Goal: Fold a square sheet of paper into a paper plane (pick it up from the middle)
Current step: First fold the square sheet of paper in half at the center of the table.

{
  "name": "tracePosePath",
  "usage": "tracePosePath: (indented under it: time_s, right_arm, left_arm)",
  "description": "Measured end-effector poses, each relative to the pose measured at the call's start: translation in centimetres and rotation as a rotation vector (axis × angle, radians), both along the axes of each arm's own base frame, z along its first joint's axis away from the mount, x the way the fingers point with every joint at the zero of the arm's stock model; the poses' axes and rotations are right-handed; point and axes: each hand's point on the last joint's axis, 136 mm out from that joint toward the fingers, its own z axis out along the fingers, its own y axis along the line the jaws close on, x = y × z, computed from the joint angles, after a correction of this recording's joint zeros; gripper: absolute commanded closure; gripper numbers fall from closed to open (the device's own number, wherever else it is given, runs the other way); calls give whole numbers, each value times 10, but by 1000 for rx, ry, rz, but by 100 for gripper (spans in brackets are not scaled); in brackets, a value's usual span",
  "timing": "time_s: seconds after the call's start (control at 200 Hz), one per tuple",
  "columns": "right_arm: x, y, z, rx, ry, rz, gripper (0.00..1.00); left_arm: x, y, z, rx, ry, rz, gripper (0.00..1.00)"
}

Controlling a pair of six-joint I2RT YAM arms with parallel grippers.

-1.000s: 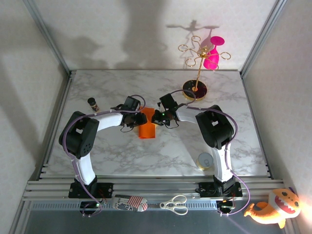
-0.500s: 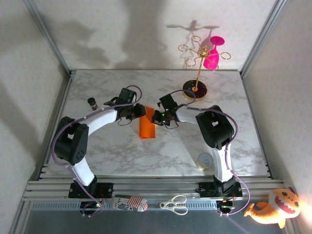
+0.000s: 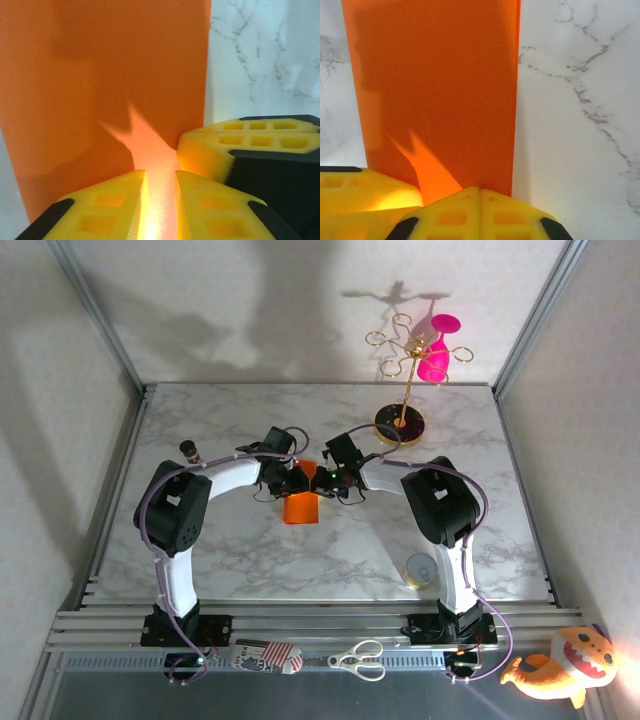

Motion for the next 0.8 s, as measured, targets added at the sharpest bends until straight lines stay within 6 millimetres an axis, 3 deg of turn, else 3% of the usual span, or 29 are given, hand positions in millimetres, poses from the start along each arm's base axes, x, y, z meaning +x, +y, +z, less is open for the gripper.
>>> tracePosePath:
  time_s: [0.31, 0.501, 0.801]
  right_arm:
    - [0, 0, 0, 0, -5, 4, 100]
    - [0, 0, -1, 1, -12, 11, 100]
    - [0, 0, -1, 1, -19, 13, 100]
  left_arm:
    - [-3, 13, -12, 3, 24, -2, 80]
    - [-4, 22, -15, -100, 27, 1, 79]
    - [-7, 71, -13, -94, 13, 89, 82]
